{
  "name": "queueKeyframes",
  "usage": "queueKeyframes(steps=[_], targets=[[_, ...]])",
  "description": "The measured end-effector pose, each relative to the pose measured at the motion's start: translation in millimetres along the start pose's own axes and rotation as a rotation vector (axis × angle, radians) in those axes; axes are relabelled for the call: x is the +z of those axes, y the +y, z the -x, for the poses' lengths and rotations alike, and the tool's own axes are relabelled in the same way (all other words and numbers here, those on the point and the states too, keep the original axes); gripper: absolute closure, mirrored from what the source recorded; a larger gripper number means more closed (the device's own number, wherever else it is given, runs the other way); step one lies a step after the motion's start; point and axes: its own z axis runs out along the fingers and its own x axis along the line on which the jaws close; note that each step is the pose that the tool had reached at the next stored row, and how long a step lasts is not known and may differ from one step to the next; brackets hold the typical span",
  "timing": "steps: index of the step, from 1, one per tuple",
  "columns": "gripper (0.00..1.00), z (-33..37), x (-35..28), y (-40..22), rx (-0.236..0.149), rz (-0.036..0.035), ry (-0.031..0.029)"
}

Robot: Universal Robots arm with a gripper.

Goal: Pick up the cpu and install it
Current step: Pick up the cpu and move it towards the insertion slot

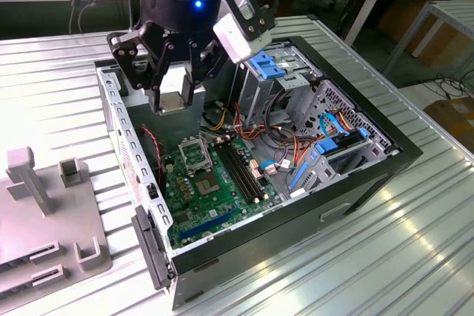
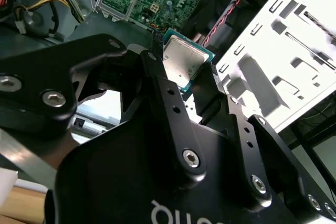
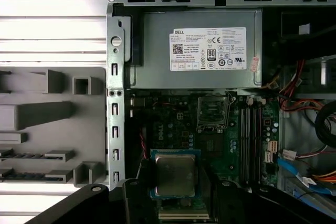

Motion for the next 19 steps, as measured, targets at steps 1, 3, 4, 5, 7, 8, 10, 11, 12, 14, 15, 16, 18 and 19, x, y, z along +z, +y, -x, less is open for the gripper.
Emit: queueKeyframes(steps=[1, 3, 4, 5, 7, 8, 10, 11, 12, 14, 15, 16, 18, 19], targets=[[0.53, 0.6, 0.0, 0.0, 0.000, 0.0000, 0.0000], [0.53, 2.3, 0.0, 0.0, 0.000, 0.0000, 0.0000], [0.53, 3.0, -0.1, 0.0, 0.000, 0.0000, 0.0000], [0.53, 3.8, -0.1, 0.0, 0.000, 0.0000, 0.0000], [0.53, 6.7, -0.2, 0.0, 0.000, 0.0000, 0.0000], [0.53, 7.9, -0.3, 0.0, 0.000, -0.0001, 0.0000], [0.53, 8.2, -0.3, 0.0, 0.000, 0.0000, 0.0000], [0.53, 8.4, -0.3, 0.0, 0.000, 0.0000, 0.0000], [0.53, 8.4, -0.2, 0.0, 0.000, 0.0000, 0.0000], [0.53, 8.5, -0.2, 0.0, 0.000, 0.0001, 0.0000], [0.53, 8.4, -0.3, 0.0, 0.000, 0.0000, 0.0000], [0.53, 8.5, -0.3, 0.0, 0.000, 0.0000, 0.0001], [0.53, 8.5, -0.2, -0.1, 0.000, 0.0001, -0.0001], [0.53, 8.5, -0.2, -0.3, 0.000, 0.0002, -0.0001]])
